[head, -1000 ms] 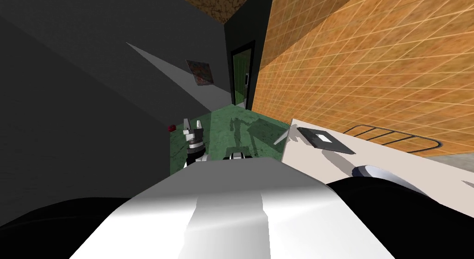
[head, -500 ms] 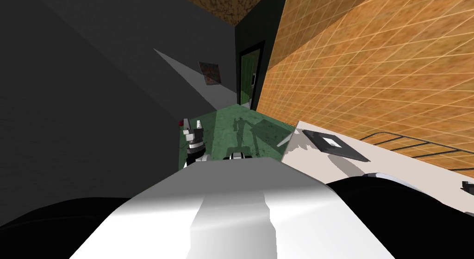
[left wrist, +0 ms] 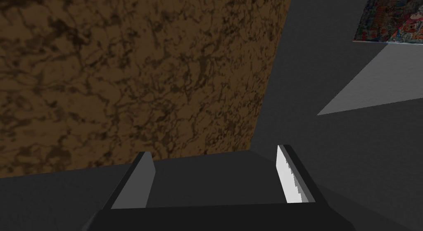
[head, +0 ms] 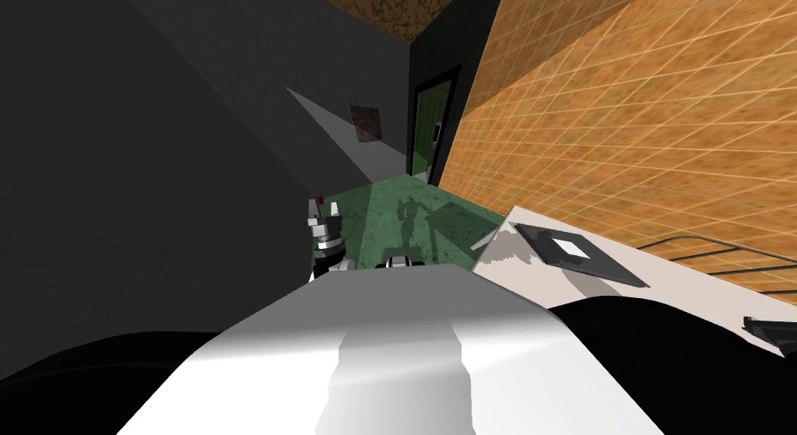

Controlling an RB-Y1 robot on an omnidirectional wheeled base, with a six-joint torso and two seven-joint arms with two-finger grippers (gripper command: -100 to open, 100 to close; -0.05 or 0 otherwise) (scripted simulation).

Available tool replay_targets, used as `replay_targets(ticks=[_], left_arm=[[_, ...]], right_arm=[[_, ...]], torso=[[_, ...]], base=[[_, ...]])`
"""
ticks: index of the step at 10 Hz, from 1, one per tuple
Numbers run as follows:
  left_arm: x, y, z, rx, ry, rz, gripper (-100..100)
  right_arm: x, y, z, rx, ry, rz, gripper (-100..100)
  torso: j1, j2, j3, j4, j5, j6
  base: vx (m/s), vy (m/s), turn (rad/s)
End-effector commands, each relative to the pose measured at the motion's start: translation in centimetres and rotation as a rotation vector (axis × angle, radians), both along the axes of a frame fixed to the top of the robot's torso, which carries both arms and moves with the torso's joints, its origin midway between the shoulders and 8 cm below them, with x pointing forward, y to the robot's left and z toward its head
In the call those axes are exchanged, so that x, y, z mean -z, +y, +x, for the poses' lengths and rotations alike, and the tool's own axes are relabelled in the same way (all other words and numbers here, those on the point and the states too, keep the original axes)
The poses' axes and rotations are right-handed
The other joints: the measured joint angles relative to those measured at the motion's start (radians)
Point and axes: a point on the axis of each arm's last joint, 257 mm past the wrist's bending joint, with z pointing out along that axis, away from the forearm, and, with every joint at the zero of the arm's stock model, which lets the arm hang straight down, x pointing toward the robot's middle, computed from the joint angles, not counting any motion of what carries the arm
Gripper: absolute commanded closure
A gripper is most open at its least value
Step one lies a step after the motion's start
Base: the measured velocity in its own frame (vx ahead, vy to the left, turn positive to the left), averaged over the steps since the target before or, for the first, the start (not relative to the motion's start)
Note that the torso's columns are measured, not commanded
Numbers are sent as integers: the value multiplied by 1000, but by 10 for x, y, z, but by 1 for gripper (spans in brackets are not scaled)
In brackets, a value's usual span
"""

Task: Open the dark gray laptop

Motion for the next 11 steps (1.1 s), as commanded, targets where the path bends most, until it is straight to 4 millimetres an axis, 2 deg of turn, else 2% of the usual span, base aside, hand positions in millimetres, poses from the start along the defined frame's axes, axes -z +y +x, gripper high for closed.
replay_targets(ticks=[1, 2, 3, 6, 8, 9, 10, 11], left_arm=[[0, 0, 0, 0, 0, 0, 0], [0, 0, 0, 0, 0, 0, 0], [0, 0, 0, 0, 0, 0, 0], [0, 0, 0, 0, 0, 0, 0], [0, 0, 0, 0, 0, 0, 0], [0, 0, 0, 0, 0, 0, 0], [0, 0, 0, 0, 0, 0, 0], [0, 0, 0, 0, 0, 0, 0]], right_arm=[[24, 7, -6, -1, 35, 17, -100], [44, 13, -8, -6, 59, 33, -100], [44, 13, -8, -6, 59, 33, -100], [94, 32, -9, -35, 118, 73, -100], [119, 43, -5, -59, 153, 89, -100], [128, 48, -3, -70, 165, 96, -100], [125, 49, 2, -79, 161, 90, -100], [127, 49, -2, -73, 164, 95, -100]], torso=[[0, 0, 0, 0, 0, -1], [-1, -1, -1, 0, 0, 0], [-1, -1, -1, 0, -1, -1], [-2, 1, 1, 0, -1, -1], [-9, -2, 3, 1, -13, -7], [-14, -4, 3, 0, -18, -6], [-16, -6, 4, 0, -22, -9], [-20, -7, 3, 0, -21, -8]], base=[[-58, -16, 112], [-59, -24, 175], [-61, -20, 110], [-91, -51, 213], [-98, -61, 171], [-78, -65, 128], [-40, -16, 35], [0, 6, 8]])
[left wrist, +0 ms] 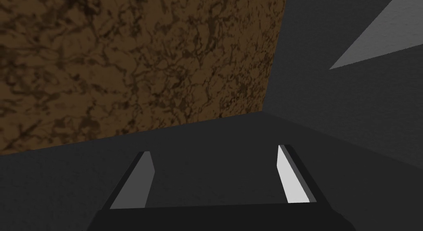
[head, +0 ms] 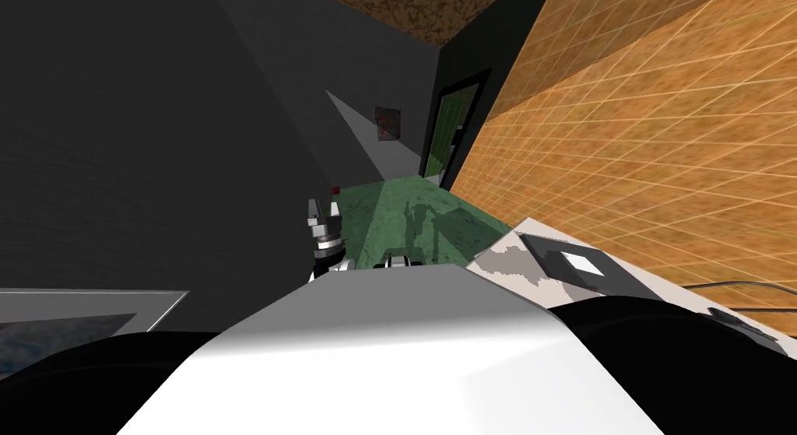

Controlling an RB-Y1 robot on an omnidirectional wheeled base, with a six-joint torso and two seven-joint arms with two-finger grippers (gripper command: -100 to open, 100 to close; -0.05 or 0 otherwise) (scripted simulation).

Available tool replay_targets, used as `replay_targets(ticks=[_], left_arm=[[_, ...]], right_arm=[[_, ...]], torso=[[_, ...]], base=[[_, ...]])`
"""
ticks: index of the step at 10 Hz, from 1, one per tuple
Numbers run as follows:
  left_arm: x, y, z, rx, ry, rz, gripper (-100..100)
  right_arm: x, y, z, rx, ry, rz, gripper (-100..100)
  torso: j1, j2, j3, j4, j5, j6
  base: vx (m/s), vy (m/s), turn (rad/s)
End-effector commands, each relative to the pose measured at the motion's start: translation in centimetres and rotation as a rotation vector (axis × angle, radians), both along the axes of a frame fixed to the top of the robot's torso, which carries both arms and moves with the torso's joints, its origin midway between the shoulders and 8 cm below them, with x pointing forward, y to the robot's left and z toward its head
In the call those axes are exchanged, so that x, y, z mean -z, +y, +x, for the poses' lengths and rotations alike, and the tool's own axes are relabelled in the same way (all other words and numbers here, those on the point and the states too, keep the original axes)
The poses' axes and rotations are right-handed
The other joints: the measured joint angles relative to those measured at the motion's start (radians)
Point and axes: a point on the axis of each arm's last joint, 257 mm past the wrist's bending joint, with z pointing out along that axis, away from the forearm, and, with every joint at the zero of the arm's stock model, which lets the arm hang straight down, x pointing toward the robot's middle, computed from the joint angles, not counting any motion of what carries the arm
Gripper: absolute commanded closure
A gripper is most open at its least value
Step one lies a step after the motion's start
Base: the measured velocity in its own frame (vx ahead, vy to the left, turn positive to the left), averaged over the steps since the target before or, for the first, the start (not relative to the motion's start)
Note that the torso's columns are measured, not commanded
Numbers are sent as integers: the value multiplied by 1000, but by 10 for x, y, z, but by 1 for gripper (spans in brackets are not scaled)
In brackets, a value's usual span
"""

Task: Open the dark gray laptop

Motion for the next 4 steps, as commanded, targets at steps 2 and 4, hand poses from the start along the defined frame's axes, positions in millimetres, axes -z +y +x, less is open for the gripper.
replay_targets(ticks=[2, 4], left_arm=[[0, 0, 0, 0, 0, 0, 0], [0, 0, 0, 0, 0, 0, 0]], right_arm=[[33, 12, -1, -11, 18, 35, -100], [37, 14, -2, -12, 22, 41, -100]], torso=[[-2, 3, 1, 0, -1, 4], [-6, 7, 5, 2, -3, 2]], base=[[2, -2, 47], [-23, -24, 64]])
